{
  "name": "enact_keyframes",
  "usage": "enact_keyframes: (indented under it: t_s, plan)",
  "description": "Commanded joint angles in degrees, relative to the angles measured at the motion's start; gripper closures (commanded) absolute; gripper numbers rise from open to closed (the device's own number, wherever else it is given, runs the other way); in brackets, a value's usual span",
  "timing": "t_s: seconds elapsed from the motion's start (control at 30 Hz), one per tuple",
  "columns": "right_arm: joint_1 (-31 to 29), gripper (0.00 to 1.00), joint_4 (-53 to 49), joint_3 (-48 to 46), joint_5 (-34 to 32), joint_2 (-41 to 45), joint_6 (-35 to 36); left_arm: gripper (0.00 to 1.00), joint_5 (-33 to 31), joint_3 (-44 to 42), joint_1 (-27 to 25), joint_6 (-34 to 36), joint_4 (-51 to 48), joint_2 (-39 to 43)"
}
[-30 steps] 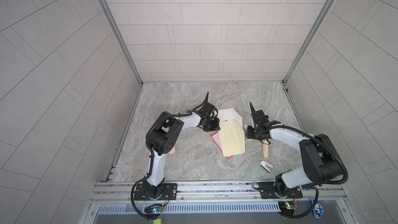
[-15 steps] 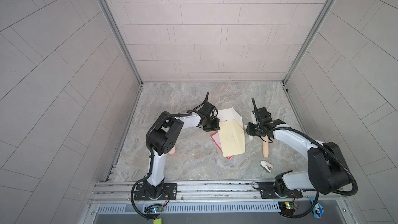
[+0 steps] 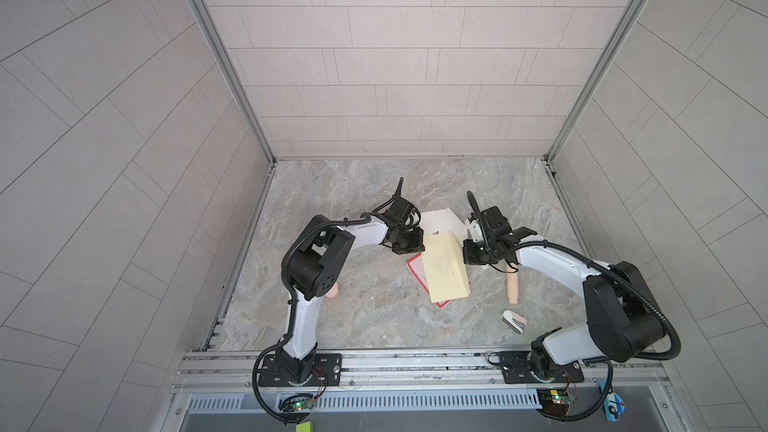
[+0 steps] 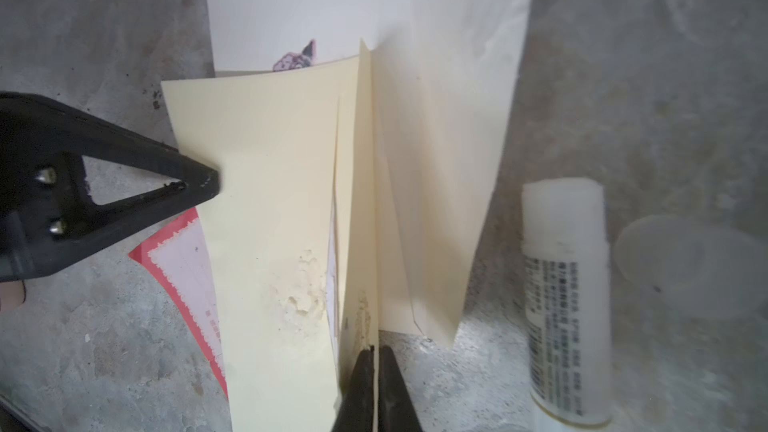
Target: Place the letter into the envelope and seal it
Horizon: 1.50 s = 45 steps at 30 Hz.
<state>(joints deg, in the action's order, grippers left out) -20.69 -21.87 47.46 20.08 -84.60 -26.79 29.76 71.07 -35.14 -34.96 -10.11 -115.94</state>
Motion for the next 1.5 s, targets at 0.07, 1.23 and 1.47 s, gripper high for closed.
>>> enact_keyframes:
  t_s: [0.07, 1.23, 1.47]
  plan:
    - [-1.71, 0.94, -2.1, 3.58, 5.58, -6.47, 0.89, 1.0, -1.46, 0.84, -0.56, 0.33, -2.64, -1.48]
    - [-18.46, 0.98, -17.27, 17.66, -17.25, -27.29, 4.55, 1.0, 0.19, 2.05, -0.67, -0.02, -2.31, -1.92]
    - [-16.73, 1.0, -9.47, 13.2, -12.94, -16.52, 4.95, 1.0, 0.05, 1.94, -0.64, 0.16, -2.72, -1.89]
